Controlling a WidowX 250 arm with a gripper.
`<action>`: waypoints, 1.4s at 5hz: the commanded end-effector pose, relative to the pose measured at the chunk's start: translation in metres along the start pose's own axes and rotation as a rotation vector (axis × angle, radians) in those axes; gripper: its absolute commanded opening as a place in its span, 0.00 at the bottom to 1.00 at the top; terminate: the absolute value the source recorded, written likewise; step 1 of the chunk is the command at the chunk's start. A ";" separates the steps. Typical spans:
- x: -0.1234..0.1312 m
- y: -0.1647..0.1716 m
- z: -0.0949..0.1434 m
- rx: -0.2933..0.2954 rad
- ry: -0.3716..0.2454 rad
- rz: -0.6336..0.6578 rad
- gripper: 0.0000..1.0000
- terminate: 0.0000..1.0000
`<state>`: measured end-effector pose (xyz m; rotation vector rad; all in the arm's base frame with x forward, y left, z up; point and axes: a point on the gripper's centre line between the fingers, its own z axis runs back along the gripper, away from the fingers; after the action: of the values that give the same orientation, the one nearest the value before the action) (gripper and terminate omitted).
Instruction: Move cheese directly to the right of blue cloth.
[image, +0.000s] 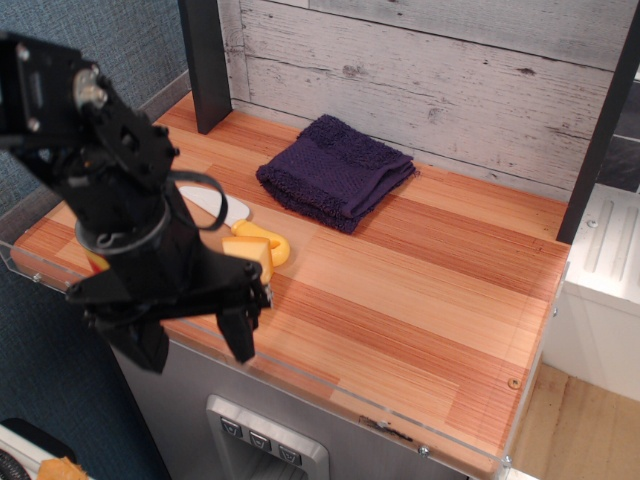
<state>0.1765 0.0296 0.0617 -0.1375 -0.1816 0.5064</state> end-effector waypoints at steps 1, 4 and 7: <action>0.042 -0.013 -0.001 -0.020 -0.090 -0.012 1.00 0.00; 0.077 -0.014 -0.022 0.067 -0.113 0.062 1.00 0.00; 0.089 -0.011 -0.036 0.069 -0.099 0.104 1.00 0.00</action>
<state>0.2590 0.0571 0.0313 -0.0522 -0.2142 0.6260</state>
